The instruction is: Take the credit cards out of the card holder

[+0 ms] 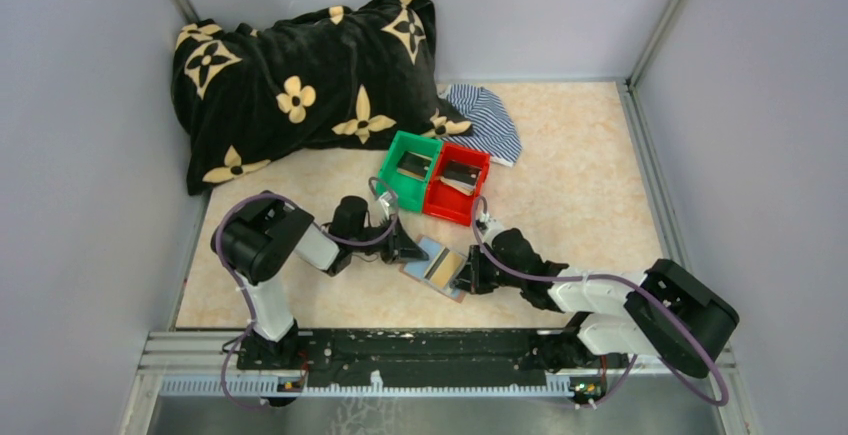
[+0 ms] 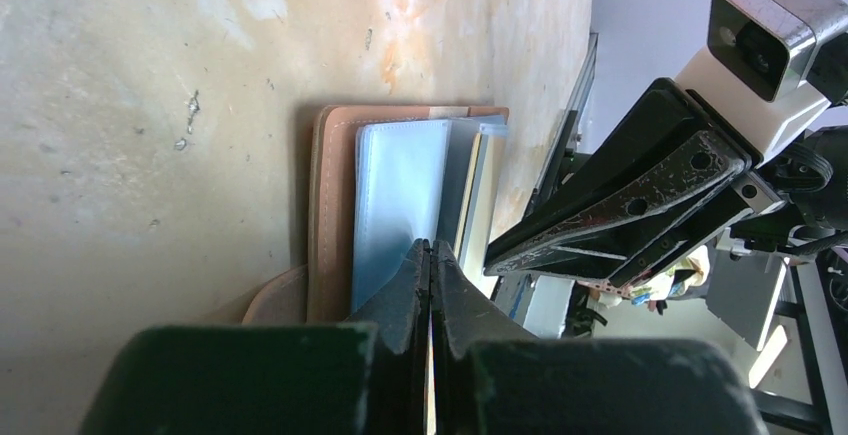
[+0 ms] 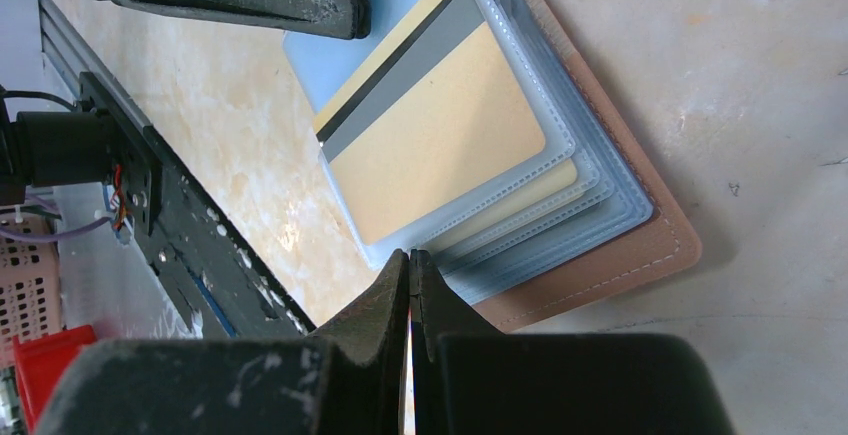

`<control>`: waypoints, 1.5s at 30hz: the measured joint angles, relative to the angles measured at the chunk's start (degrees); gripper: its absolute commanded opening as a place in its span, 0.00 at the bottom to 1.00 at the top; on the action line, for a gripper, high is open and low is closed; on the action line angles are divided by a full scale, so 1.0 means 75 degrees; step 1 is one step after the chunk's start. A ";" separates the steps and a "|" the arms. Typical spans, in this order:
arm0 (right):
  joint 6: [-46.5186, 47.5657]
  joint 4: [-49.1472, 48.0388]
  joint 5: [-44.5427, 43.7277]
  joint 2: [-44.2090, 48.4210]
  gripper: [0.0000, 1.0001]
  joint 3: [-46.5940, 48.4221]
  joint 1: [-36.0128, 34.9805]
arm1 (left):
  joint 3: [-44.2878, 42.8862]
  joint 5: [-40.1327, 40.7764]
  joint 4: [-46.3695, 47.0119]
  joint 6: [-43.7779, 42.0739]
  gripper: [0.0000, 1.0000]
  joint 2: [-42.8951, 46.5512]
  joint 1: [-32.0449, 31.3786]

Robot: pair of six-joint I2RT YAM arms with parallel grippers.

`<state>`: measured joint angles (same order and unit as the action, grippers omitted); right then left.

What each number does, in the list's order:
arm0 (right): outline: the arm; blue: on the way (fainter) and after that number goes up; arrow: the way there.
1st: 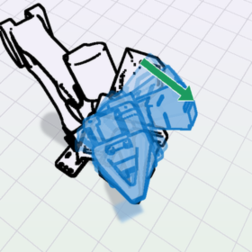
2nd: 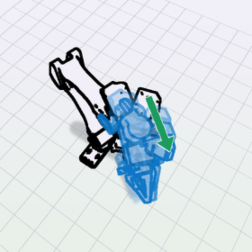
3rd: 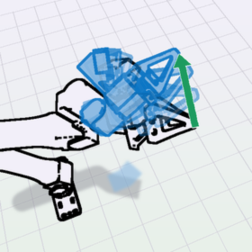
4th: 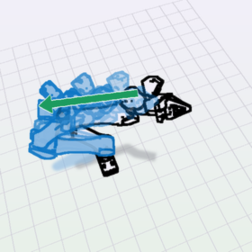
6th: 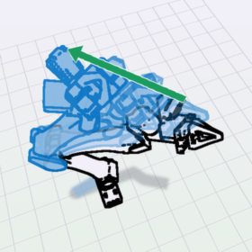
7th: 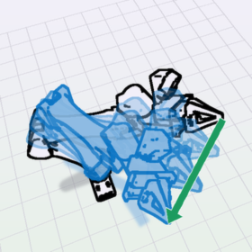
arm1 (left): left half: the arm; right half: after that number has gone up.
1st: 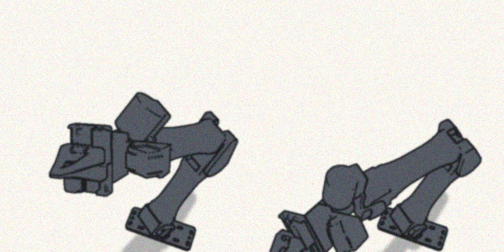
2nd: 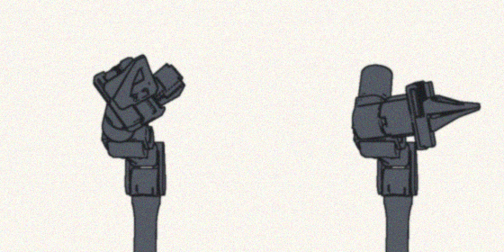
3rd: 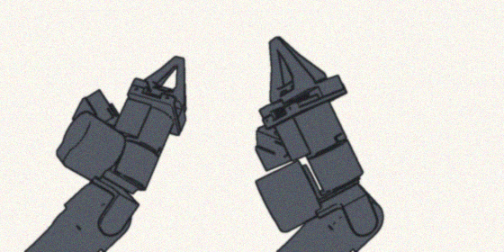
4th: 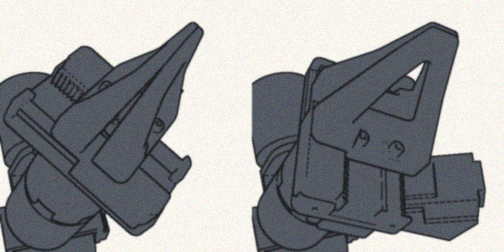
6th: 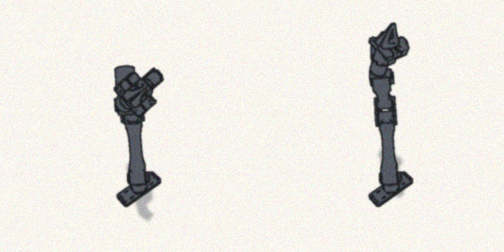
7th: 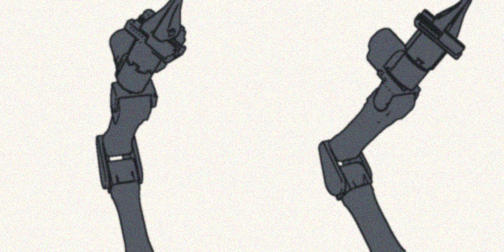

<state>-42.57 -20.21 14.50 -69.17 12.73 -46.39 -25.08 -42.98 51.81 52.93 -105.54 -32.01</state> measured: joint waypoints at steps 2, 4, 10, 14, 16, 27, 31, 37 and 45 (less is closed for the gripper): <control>0.0000 -0.0009 0.0003 -0.0003 0.00 0.0000 0.0000 | 0.0000 -0.0006 -0.0044 -0.0017 0.00 0.0000 0.0009; 0.0000 -0.0012 0.0006 -0.0003 0.00 0.0000 0.0000 | 0.0000 -0.0017 -0.0064 -0.0029 0.00 0.0000 0.0032; 0.0000 -0.0015 0.0006 -0.0006 0.00 0.0000 0.0000 | 0.0000 -0.0166 -0.0047 -0.0026 0.22 0.0000 0.0035; -0.0003 -0.0061 0.0023 -0.0047 0.00 0.0000 0.0000 | 0.0003 -0.0213 -0.0017 -0.0009 0.23 -0.0003 0.0038; -0.0003 -0.0061 0.0023 -0.0047 0.00 0.0000 0.0000 | 0.0023 -0.0233 0.0064 0.0000 0.22 -0.0015 0.0038; -0.0003 -0.0064 0.0026 -0.0047 0.00 0.0000 0.0000 | 0.0137 -0.0344 0.0460 0.0125 0.18 -0.0245 -0.0006; -0.0003 -0.0073 0.0026 -0.0052 0.00 0.0000 0.0000 | 0.0137 -0.0341 0.0603 0.0213 0.18 -0.0344 -0.0178; -0.0003 -0.0076 0.0026 -0.0052 0.00 0.0000 0.0000 | 0.0137 -0.0358 0.0924 0.0434 0.13 -0.0551 -0.0321; -0.0003 -0.0079 0.0023 -0.0052 0.00 0.0000 0.0000 | 0.0137 -0.0361 0.1037 0.0548 0.00 -0.0574 -0.0321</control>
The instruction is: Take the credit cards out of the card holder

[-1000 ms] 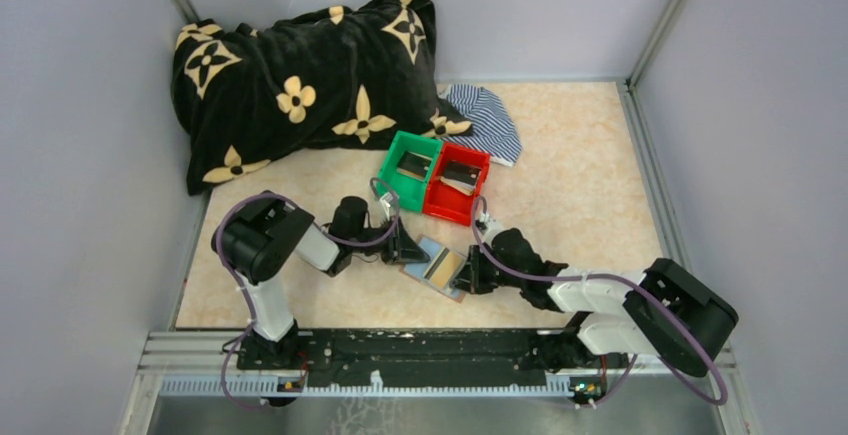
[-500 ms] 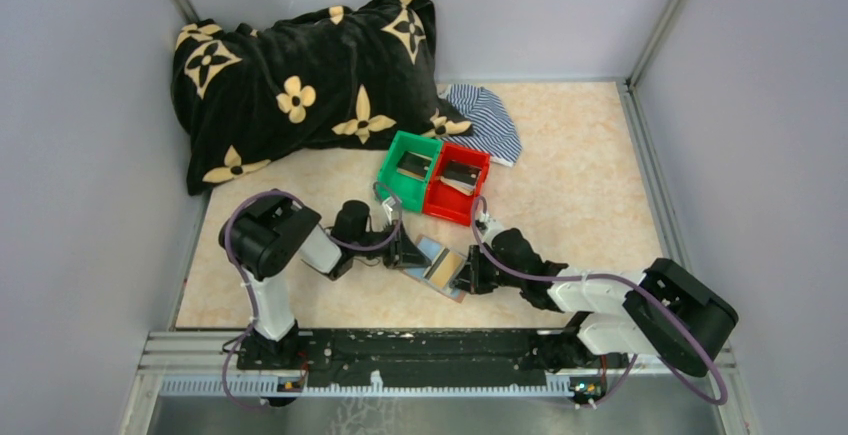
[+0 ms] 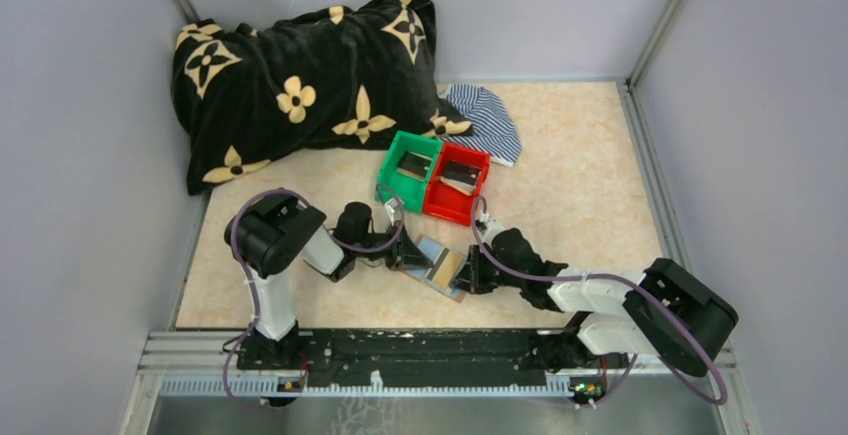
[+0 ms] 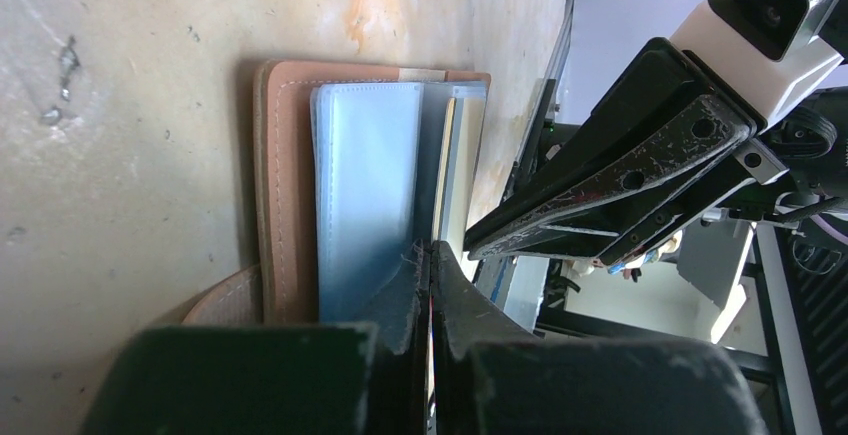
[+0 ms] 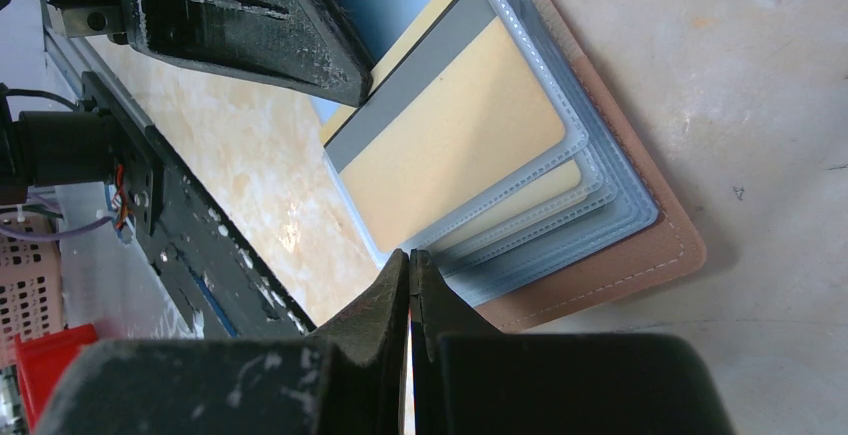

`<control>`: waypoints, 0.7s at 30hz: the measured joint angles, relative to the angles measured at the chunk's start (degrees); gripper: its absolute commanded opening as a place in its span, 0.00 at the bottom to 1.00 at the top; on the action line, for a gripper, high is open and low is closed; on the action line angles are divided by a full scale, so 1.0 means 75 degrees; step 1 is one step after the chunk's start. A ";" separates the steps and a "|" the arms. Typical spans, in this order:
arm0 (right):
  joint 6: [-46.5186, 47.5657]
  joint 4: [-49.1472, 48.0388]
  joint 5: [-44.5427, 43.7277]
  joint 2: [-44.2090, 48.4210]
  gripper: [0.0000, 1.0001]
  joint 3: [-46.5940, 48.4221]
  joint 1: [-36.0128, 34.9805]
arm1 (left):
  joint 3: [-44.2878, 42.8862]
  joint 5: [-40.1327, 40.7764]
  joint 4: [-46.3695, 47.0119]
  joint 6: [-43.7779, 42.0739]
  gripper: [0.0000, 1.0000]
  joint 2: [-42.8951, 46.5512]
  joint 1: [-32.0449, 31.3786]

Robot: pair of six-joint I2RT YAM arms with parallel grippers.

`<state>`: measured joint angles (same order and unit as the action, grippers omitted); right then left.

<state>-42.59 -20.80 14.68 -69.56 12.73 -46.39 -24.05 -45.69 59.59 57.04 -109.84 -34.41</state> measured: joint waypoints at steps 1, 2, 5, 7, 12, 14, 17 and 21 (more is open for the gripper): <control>0.0000 0.0000 0.0000 0.0000 0.00 0.0000 0.0000 | 0.0000 -0.0003 0.0000 0.0000 0.00 0.0000 0.0000; 0.0000 0.0000 0.0000 0.0000 0.00 0.0000 0.0000 | 0.0000 0.0000 0.0000 0.0000 0.00 0.0000 0.0000; 0.0000 0.0000 0.0000 0.0000 0.00 0.0000 0.0000 | 0.0000 0.0000 0.0000 0.0000 0.00 0.0000 0.0003; 0.0000 0.0000 0.0000 0.0000 0.00 0.0000 0.0000 | 0.0000 0.0000 0.0000 -0.0003 0.00 0.0003 0.0020; 0.0000 -0.0003 0.0000 -0.0003 0.00 0.0000 0.0000 | 0.0087 -0.0009 -0.0015 -0.0035 0.00 0.0082 0.0248; 0.0000 -0.0044 0.0000 -0.0035 0.00 0.0000 0.0000 | 0.0099 -0.0020 -0.0079 -0.0070 0.00 0.0146 0.0341; 0.0000 -0.0085 0.0000 -0.0061 0.00 0.0000 0.0000 | 0.0099 -0.0035 -0.0152 -0.0143 0.00 0.0204 0.0399; 0.0000 -0.0108 0.0000 -0.0082 0.00 0.0000 0.0000 | 0.0114 -0.0047 -0.0239 -0.0184 0.00 0.0271 0.0469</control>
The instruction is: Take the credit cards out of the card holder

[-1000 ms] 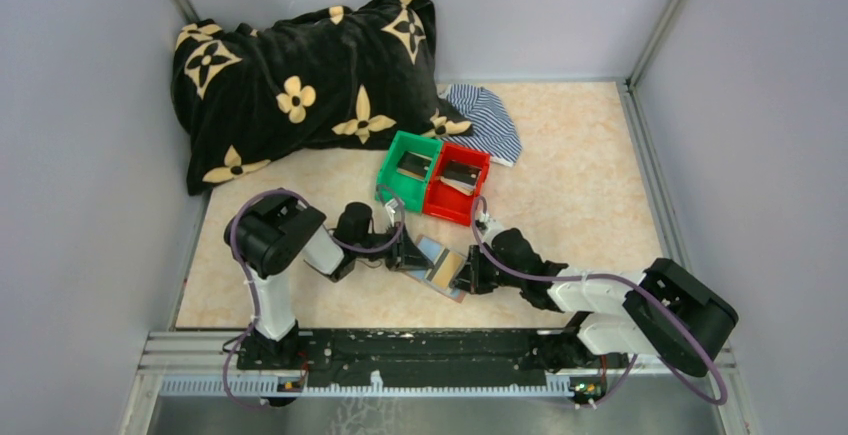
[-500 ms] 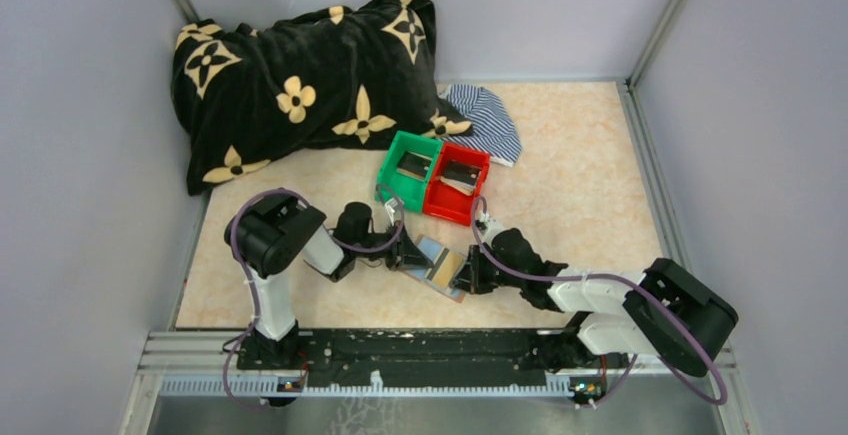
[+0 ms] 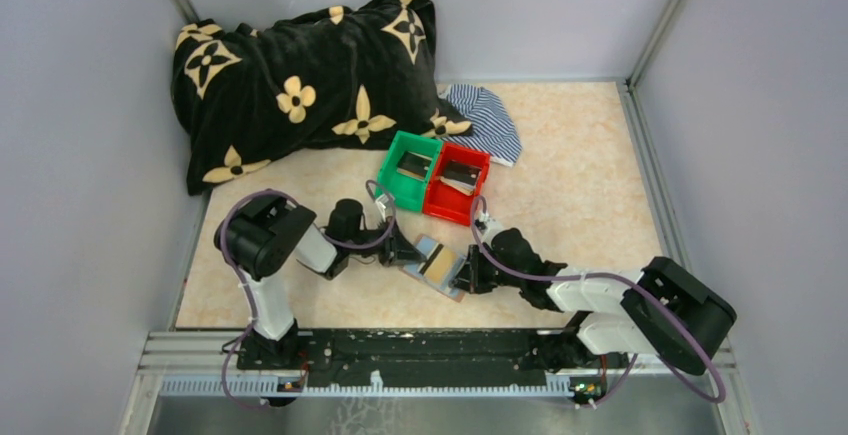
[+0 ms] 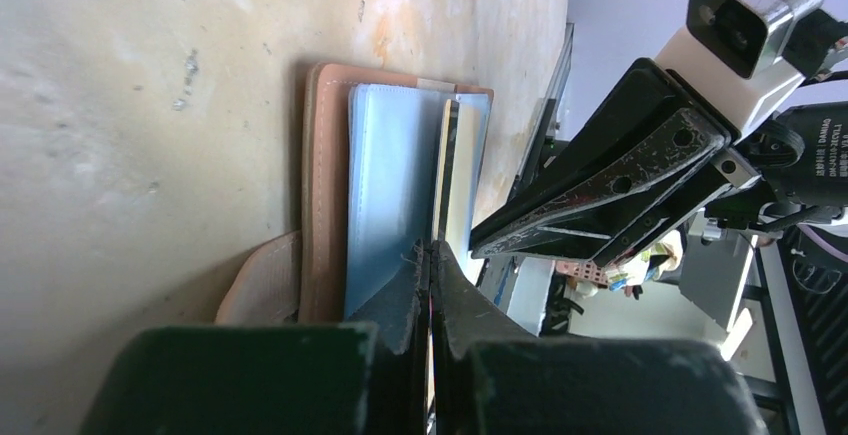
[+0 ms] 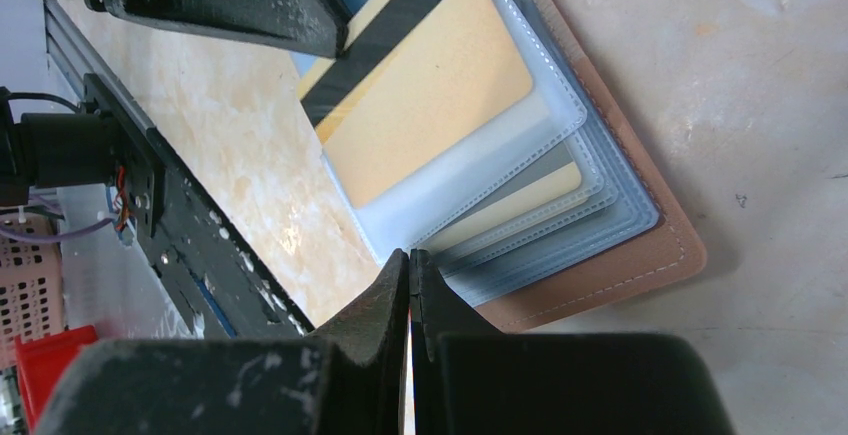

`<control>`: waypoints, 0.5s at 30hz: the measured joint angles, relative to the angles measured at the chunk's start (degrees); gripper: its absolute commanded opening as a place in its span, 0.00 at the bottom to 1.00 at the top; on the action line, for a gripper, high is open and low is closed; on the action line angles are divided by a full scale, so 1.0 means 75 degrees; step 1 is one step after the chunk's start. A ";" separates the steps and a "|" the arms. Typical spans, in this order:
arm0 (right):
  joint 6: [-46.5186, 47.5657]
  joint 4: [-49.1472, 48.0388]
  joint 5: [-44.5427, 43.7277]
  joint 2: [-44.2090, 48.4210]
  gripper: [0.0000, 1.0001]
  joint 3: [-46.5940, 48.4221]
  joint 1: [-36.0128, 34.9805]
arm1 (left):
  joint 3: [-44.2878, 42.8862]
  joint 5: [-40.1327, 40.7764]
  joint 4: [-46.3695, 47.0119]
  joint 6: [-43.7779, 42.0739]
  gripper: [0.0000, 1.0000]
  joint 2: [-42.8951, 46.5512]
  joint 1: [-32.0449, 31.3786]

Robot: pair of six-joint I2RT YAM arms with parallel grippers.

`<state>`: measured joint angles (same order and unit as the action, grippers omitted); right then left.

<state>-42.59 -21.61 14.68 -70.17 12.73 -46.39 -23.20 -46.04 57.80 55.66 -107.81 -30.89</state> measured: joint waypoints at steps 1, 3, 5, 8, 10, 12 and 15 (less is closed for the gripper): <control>-0.0003 -0.0012 0.0000 -0.0009 0.00 0.0000 0.0000 | 0.0015 -0.0009 -0.0026 -0.0023 0.00 0.0047 0.0052; 0.0000 -0.0026 0.0000 -0.0017 0.00 0.0000 0.0000 | 0.0041 -0.0015 -0.0152 -0.0093 0.00 0.0166 0.0233; 0.0000 -0.0041 0.0000 -0.0029 0.00 0.0000 0.0000 | 0.0047 -0.0009 -0.0306 -0.0195 0.00 0.0303 0.0431; -0.0003 -0.0102 0.0009 -0.0076 0.00 0.0000 0.0000 | 0.0055 0.0023 -0.0629 -0.0420 0.00 0.0615 0.0694; -0.0003 -0.0154 0.0020 -0.0114 0.00 0.0000 0.0000 | 0.0073 0.0093 -0.0822 -0.0557 0.00 0.0801 0.0781; -0.0003 -0.0184 0.0026 -0.0131 0.00 0.0000 0.0000 | 0.0157 0.0157 -0.0959 -0.0662 0.00 0.0988 0.0842; -0.0006 -0.0239 0.0035 -0.0169 0.00 0.0000 0.0000 | 0.0341 0.0239 -0.1075 -0.0749 0.00 0.1157 0.0868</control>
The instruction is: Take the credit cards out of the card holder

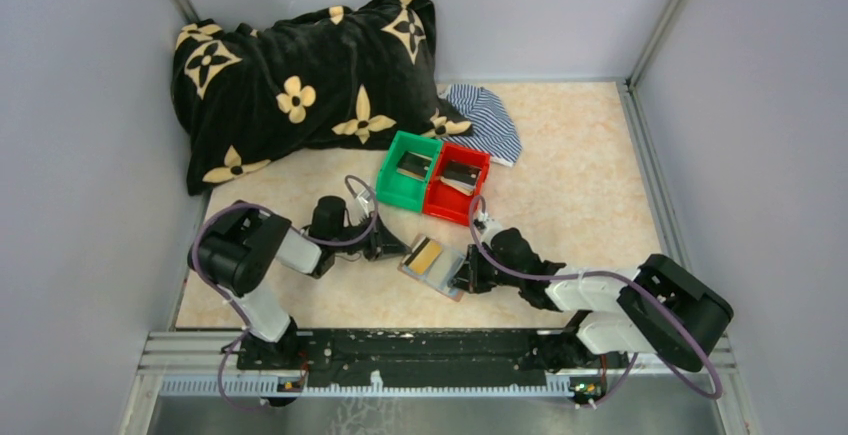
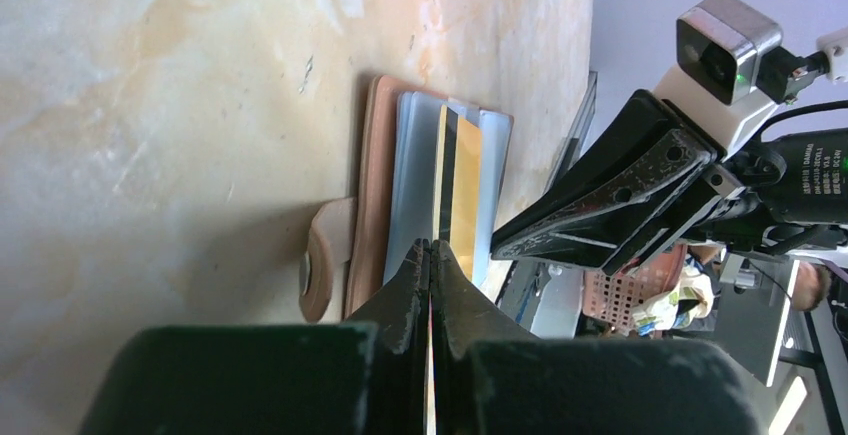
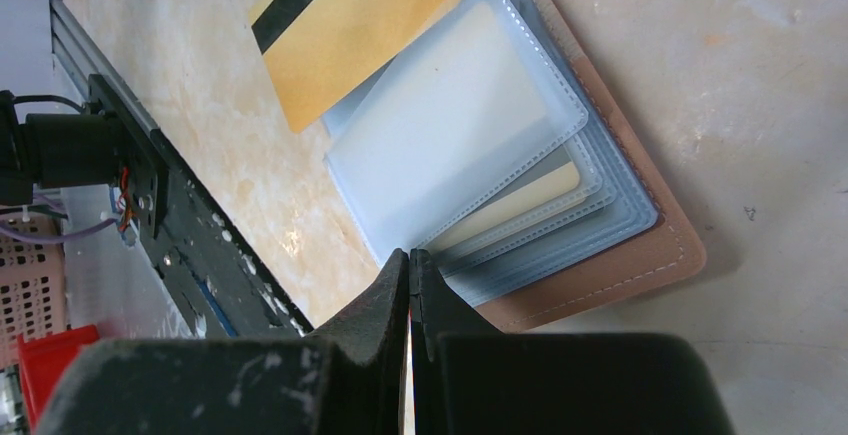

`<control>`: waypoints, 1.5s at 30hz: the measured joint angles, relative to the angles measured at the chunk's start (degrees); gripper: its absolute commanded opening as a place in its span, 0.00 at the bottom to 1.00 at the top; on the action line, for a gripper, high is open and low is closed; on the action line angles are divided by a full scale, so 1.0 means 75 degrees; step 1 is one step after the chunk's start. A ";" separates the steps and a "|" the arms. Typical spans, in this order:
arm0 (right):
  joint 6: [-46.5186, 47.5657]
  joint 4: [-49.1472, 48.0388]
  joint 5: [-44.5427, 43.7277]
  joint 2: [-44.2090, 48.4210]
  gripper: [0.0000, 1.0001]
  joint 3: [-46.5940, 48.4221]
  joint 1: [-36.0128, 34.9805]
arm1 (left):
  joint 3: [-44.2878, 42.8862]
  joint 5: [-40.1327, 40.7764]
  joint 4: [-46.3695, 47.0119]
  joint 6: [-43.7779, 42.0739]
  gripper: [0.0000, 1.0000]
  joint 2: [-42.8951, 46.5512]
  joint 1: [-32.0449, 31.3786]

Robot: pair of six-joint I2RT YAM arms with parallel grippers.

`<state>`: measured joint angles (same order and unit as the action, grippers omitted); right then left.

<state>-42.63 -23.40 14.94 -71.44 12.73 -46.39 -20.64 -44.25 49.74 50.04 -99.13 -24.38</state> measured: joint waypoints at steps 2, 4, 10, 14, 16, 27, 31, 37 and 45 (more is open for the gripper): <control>0.0000 -0.0006 0.0003 -0.0006 0.00 0.0000 0.0000 | 0.0099 0.0047 -0.0073 -0.0029 0.00 0.0099 0.0017; 0.0000 -0.0041 0.0015 -0.0032 0.00 0.0000 0.0000 | 0.0192 0.0111 -0.0146 -0.0047 0.00 0.0233 0.0047; 0.0006 -0.0064 0.0020 -0.0044 0.00 0.0000 0.0000 | 0.0289 0.0251 -0.0315 -0.0087 0.00 0.0717 0.0073; 0.0003 -0.0061 0.0020 -0.0044 0.00 0.0000 0.0000 | 0.0344 0.0280 -0.0329 -0.0087 0.00 0.0898 0.0087; 0.0003 -0.0061 0.0020 -0.0044 0.00 0.0000 0.0000 | 0.0391 0.0289 -0.0347 -0.0085 0.00 0.0965 0.0105; 0.0090 0.0449 -0.0044 0.0280 0.00 0.0000 0.0000 | 0.0600 0.0321 -0.0495 0.0032 0.00 0.2049 0.0230; 0.0149 0.0702 -0.0044 0.0449 0.00 0.0003 0.0000 | 0.0600 0.0341 -0.0656 0.0041 0.00 0.2384 0.0233; 0.0047 0.0799 0.0140 0.1262 0.17 0.0003 0.0079 | 0.0600 0.0318 -0.0644 0.0248 0.00 0.2838 0.0239; -0.0143 0.0580 0.0504 0.2244 0.41 0.0125 0.0644 | 0.0772 0.0195 0.0382 0.0801 0.00 0.3037 0.0259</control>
<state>-43.70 -19.05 18.72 -54.61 13.67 -41.56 -14.85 -42.78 52.60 56.05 -76.36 -22.44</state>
